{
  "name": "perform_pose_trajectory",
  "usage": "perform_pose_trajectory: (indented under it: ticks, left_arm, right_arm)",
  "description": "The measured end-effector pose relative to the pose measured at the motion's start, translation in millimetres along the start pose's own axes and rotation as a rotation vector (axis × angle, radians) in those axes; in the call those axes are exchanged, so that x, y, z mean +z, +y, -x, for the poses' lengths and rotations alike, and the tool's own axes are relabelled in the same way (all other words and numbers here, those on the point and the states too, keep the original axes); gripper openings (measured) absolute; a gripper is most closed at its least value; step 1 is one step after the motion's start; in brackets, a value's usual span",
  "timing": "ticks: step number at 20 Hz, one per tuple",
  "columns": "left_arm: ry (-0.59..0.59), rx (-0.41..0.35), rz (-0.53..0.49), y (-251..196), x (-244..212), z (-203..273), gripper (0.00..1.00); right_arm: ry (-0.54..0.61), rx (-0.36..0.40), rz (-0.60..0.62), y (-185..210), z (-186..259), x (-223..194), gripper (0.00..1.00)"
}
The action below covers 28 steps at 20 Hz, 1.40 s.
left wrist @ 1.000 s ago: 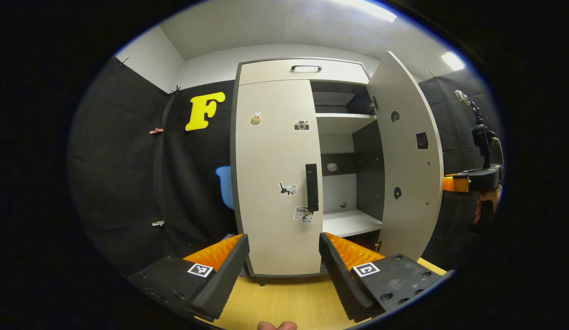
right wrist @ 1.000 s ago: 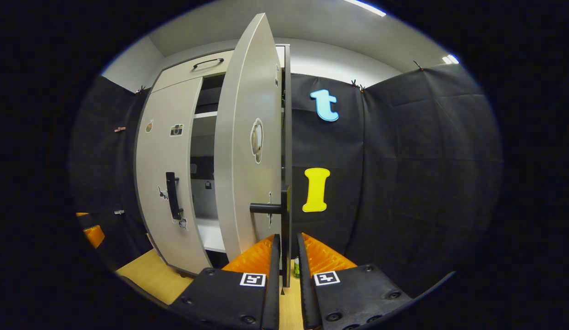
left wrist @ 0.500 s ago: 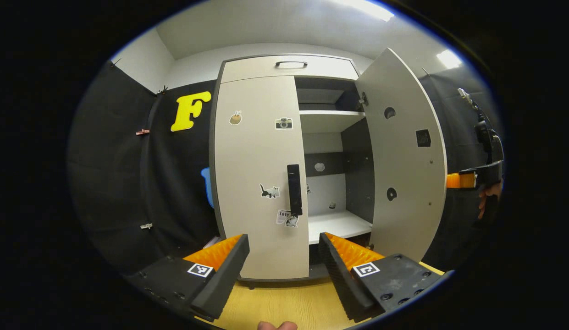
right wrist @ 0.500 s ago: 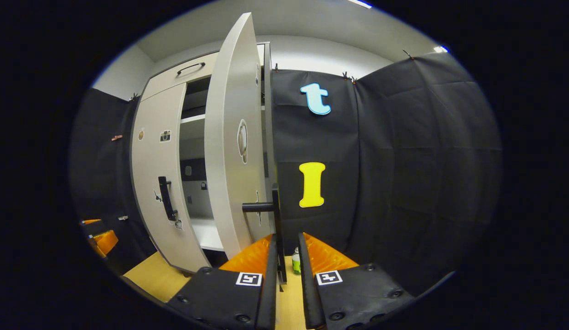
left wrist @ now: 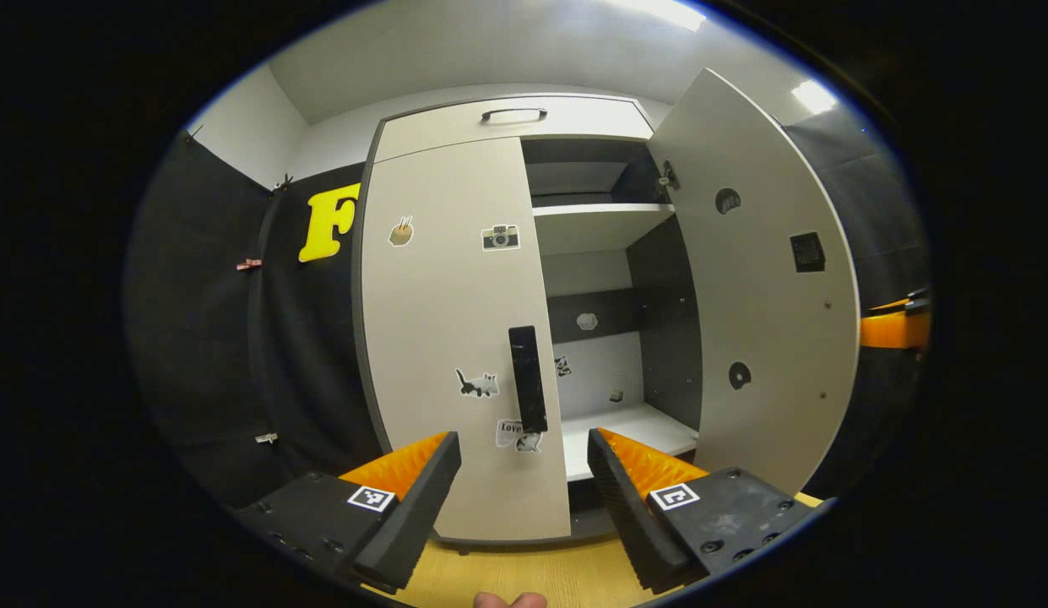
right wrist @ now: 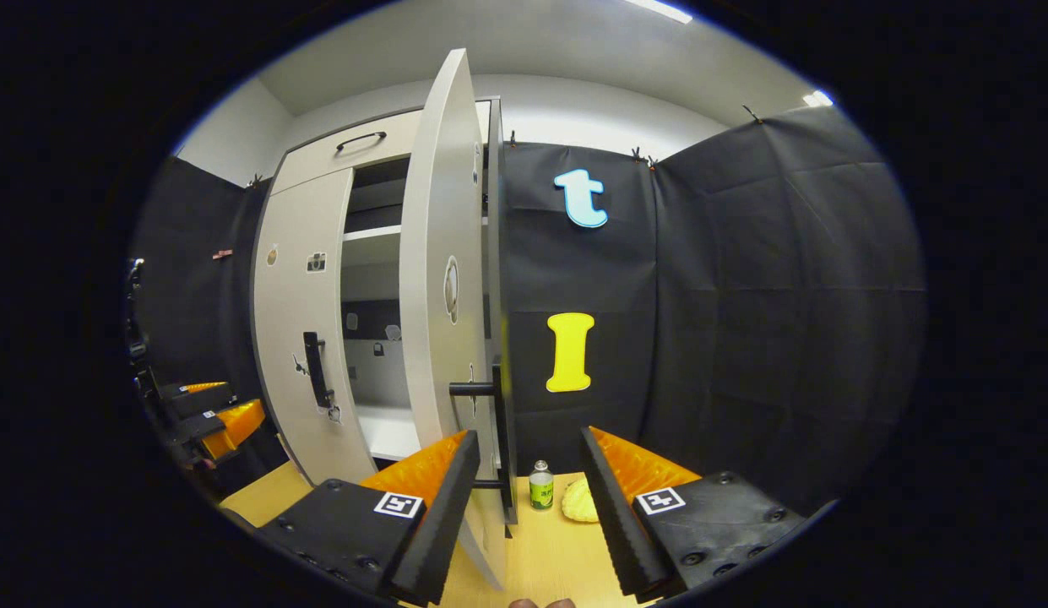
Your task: Open the right door of the double-door shoe cabinet with the right hand, and open the left door with the left hand.
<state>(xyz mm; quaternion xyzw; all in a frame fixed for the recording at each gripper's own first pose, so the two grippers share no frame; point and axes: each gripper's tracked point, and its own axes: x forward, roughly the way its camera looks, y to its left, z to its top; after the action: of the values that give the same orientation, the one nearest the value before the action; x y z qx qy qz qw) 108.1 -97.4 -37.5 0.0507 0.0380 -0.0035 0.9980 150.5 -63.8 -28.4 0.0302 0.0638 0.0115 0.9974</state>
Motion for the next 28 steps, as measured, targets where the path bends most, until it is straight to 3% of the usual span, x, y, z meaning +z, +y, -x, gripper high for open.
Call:
perform_pose_trajectory:
  ticks: [1,4,12,15,17,24,28]
  left_arm:
    - [-0.005,0.006,-0.006,-0.3,3.1,-10.5,0.94]
    - [-0.004,0.025,-0.015,0.6,4.8,-42.4,0.94]
    - [0.009,0.099,-0.04,12.7,-5.0,-119.5,0.94]
    - [0.018,0.083,0.019,8.5,-10.8,-145.6,0.91]
    - [0.015,0.106,0.022,13.9,-11.0,-156.4,0.86]
    - [0.037,0.053,0.089,1.8,-19.3,-172.3,0.36]
    - [0.068,0.063,0.071,0.5,-24.1,-172.9,0.28]
  right_arm:
    - [-0.006,-0.003,0.0,-3.0,3.6,0.0,0.77]
    - [-0.024,-0.031,0.027,-13.8,17.1,-2.0,0.99]
    - [-0.021,-0.034,0.038,-21.8,33.7,-16.9,0.99]
    - [-0.011,-0.031,0.063,-23.4,31.1,-21.0,1.0]
    - [-0.013,-0.029,0.063,-24.4,30.2,-20.8,0.99]
    - [-0.025,-0.019,0.076,-30.4,23.6,-21.5,1.0]
    - [-0.015,-0.012,0.083,-28.8,22.0,-25.8,0.99]
